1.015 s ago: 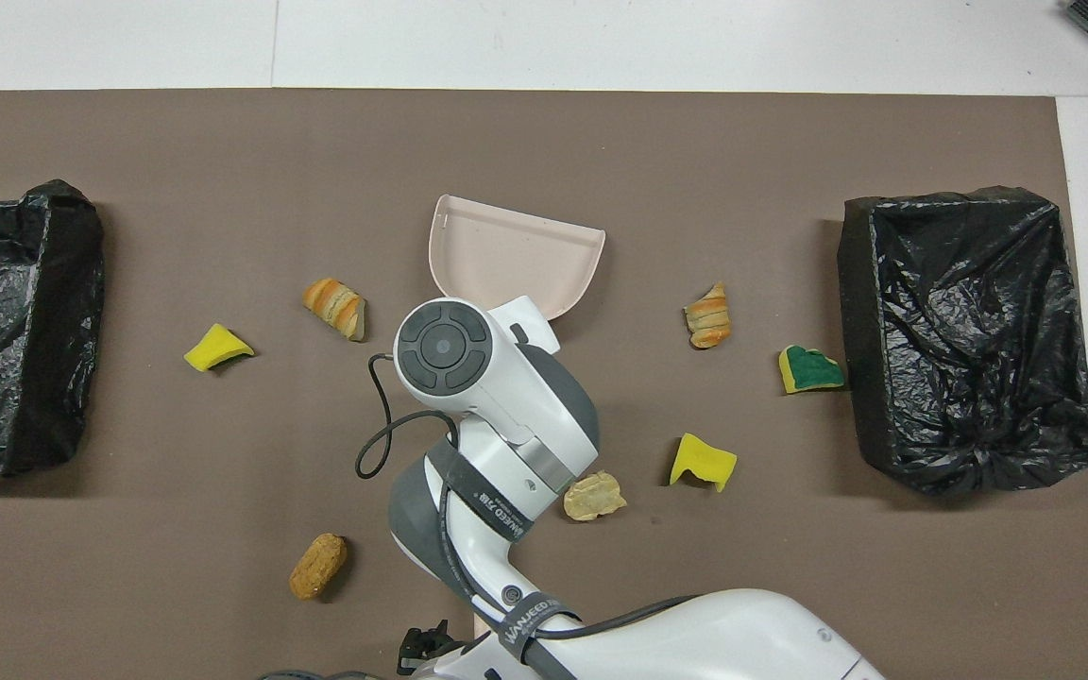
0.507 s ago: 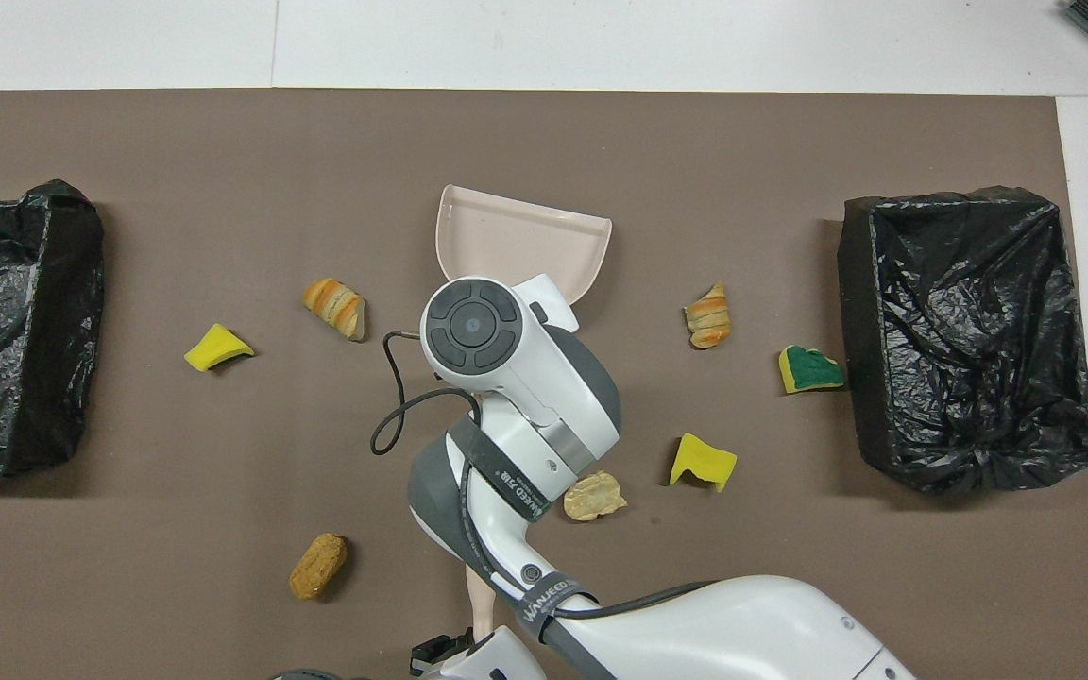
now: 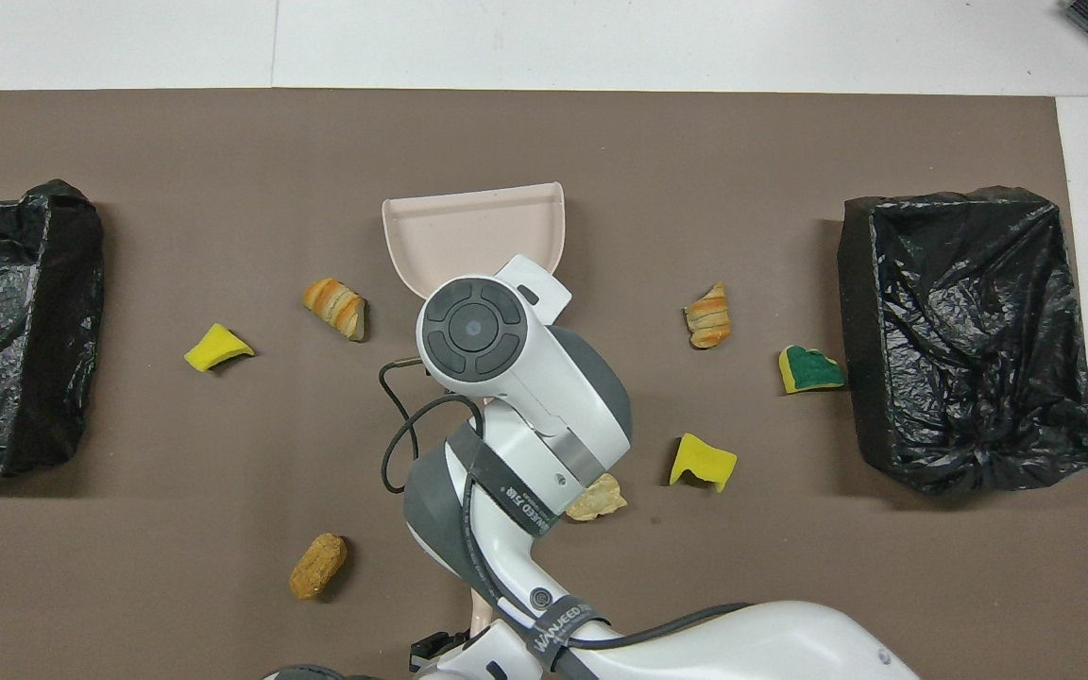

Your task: Sweep and dump trash in bin

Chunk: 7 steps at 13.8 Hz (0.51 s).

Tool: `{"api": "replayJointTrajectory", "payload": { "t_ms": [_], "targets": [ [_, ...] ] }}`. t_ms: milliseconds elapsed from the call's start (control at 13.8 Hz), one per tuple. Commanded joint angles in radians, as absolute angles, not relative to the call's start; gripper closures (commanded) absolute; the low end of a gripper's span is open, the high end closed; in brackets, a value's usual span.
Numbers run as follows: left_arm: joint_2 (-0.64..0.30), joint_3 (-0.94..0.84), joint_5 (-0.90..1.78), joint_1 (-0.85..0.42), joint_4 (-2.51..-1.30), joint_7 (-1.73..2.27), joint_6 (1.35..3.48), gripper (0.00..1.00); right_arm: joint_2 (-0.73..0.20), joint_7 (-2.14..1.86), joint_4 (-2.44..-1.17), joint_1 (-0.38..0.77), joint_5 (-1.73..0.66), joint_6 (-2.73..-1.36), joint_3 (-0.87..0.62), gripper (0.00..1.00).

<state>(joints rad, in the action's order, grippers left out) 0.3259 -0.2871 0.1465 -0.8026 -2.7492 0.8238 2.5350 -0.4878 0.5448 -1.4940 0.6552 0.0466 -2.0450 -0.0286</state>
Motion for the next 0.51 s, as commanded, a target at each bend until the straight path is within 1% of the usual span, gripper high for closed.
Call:
{"api": "replayJointTrajectory", "payload": {
  "t_ms": [0,72,145,217,362,435],
  "targets": [
    [0.330,-0.287,0.153,-0.793,-2.749,0.828,2.522,0.43,-0.417,0.265,-1.543,0.612,0.060,-2.026,-0.037,1.00],
    [0.330,-0.287,0.153,-0.792,-2.749,0.828,2.522,0.44,-0.399,0.168,-1.555,0.597,0.057,-2.004,-0.037,1.00],
    [0.330,-0.288,0.153,-0.782,-2.749,0.827,2.519,0.48,-0.387,0.091,-1.562,0.591,0.057,-1.979,-0.038,1.00],
    [0.330,-0.288,0.153,-0.779,-2.749,0.827,2.519,0.50,-0.377,-0.008,-1.574,0.583,0.057,-1.952,-0.038,1.00],
    [0.334,-0.285,0.153,-0.778,-2.741,0.827,2.519,0.55,-0.373,-0.252,-1.592,0.557,0.052,-1.944,-0.038,1.00],
    [0.333,-0.285,0.153,-0.775,-2.729,0.827,2.511,0.56,-0.374,-0.338,-1.594,0.546,0.052,-1.947,-0.038,1.00]
  ]
}}
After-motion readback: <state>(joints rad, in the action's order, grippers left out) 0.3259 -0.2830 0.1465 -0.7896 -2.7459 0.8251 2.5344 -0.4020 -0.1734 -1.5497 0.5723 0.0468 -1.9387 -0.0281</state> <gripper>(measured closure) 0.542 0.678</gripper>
